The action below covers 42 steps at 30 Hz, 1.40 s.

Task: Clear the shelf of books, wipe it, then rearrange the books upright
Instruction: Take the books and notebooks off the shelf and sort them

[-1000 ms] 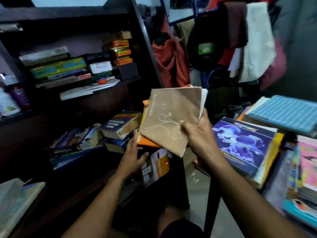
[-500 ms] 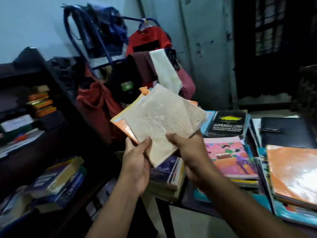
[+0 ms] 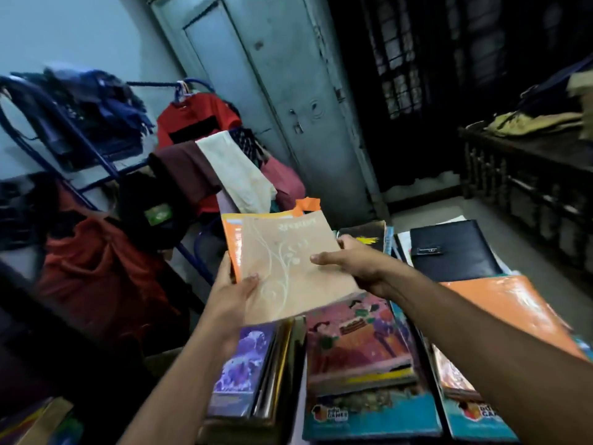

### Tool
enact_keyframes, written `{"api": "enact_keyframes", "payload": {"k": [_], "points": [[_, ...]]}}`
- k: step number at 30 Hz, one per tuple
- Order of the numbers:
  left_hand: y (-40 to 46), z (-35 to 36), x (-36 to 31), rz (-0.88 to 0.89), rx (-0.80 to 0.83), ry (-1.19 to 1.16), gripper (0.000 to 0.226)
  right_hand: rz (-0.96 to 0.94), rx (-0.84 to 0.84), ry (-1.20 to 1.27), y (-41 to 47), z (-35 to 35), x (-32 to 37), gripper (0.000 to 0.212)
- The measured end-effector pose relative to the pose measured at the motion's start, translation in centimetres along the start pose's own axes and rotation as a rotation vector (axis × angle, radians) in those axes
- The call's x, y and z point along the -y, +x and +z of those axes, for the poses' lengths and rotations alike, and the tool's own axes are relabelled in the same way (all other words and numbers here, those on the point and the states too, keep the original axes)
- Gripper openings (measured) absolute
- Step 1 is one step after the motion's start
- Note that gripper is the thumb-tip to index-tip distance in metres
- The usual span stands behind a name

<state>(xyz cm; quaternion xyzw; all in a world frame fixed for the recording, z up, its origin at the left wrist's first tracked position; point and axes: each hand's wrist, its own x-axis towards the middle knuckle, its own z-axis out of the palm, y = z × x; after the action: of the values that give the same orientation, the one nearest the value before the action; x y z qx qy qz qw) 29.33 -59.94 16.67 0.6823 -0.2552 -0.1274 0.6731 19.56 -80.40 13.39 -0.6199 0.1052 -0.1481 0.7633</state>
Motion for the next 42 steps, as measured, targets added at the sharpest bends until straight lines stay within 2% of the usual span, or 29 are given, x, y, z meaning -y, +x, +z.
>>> {"api": "enact_keyframes", "payload": {"k": [3,8,9,12,14,16,19,21,24,28,31,34,36,37,39,42], "points": [[5.9,-0.6,0.3,-0.027,-0.114,0.123,0.053,-0.05,0.018,-0.125,4.0,-0.4,-0.3,0.056],[13.8,-1.0,1.6,-0.017,-0.136,0.47,0.054,-0.143,0.011,-0.306,9.0,-1.7,-6.0,0.06],[14.9,-0.9,2.2,-0.018,-0.127,0.522,0.052,-0.161,0.007,-0.38,9.1,-1.7,-6.8,0.058],[17.4,-0.1,4.9,-0.024,-0.133,0.735,0.044,-0.195,0.005,-0.547,10.3,-1.8,-9.1,0.029],[18.3,0.3,6.4,-0.059,-0.132,0.928,0.041,-0.153,0.0,-0.429,11.0,-1.9,-9.8,0.021],[18.7,0.4,7.0,-0.088,-0.115,1.061,0.039,-0.091,-0.002,-0.288,11.3,-2.3,-9.8,0.027],[19.1,1.1,5.8,-0.049,-0.088,1.023,0.043,-0.024,0.025,-0.106,11.0,-2.5,-9.4,0.061],[19.2,1.4,4.0,0.045,-0.057,0.927,0.061,-0.054,-0.021,-0.044,10.9,-2.5,-9.0,0.073],[18.3,2.4,0.6,0.18,-0.026,0.682,0.078,-0.217,-0.201,0.031,11.3,-3.4,-7.9,0.048],[17.3,5.9,-1.6,0.25,-0.039,0.404,0.05,-0.411,-0.492,0.136,10.8,-5.9,-4.8,0.029],[17.5,9.3,-0.3,0.16,-0.024,0.313,0.042,-0.442,-0.64,0.01,10.1,-9.4,-3.0,0.006],[17.1,12.0,4.3,0.037,0.149,0.505,0.047,-0.139,-0.623,-0.271,10.6,-13.2,-3.9,0.036],[16.1,13.2,7.5,-0.054,0.248,0.713,0.041,0.055,-0.566,-0.477,10.7,-14.3,-5.2,0.031],[15.6,13.5,8.5,-0.088,0.233,0.758,0.033,0.099,-0.564,-0.535,10.8,-14.2,-5.7,0.022],[15.5,14.2,9.4,-0.099,0.155,0.755,0.024,0.109,-0.596,-0.547,11.2,-14.1,-6.2,0.031],[16.5,14.3,10.1,-0.11,0.156,0.853,0.04,0.139,-0.601,-0.575,11.6,-13.6,-6.2,0.034]]}}
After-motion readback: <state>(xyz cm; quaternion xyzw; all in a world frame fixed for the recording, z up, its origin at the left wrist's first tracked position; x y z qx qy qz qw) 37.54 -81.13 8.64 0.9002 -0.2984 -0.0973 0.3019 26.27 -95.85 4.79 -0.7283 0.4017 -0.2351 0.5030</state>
